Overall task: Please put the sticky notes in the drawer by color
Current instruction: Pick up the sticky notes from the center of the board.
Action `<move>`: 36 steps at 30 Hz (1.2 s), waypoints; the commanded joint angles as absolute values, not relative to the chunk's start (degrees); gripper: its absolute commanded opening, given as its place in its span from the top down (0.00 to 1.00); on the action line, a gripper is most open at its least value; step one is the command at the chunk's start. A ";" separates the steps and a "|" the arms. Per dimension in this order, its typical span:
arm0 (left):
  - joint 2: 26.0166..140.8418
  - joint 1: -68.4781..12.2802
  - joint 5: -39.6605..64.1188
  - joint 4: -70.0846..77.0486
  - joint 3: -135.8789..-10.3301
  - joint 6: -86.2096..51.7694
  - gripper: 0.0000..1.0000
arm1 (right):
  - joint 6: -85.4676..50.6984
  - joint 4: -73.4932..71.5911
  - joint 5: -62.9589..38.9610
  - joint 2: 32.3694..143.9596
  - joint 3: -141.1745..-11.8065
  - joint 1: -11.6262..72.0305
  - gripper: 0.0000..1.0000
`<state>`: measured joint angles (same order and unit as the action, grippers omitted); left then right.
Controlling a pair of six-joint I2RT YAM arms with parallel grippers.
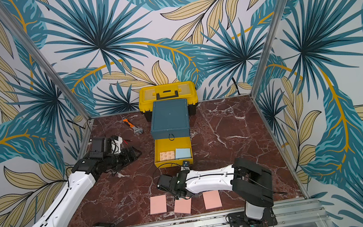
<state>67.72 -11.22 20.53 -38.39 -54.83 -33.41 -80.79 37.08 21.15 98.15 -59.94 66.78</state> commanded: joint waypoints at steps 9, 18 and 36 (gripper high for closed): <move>66.94 -11.34 20.55 -37.89 -53.35 -32.65 0.15 | -79.49 39.56 21.36 101.98 -61.96 65.59 0.01; 67.31 -11.34 20.05 -37.53 -53.09 -32.96 0.15 | -76.75 37.55 18.61 104.71 -62.23 62.94 0.01; 67.33 -11.33 19.61 -37.57 -52.71 -33.31 0.15 | -73.45 37.09 15.67 108.03 -64.73 62.12 0.05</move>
<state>67.72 -11.22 20.23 -38.33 -53.01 -33.45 -73.84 38.68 17.93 106.02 -65.23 62.33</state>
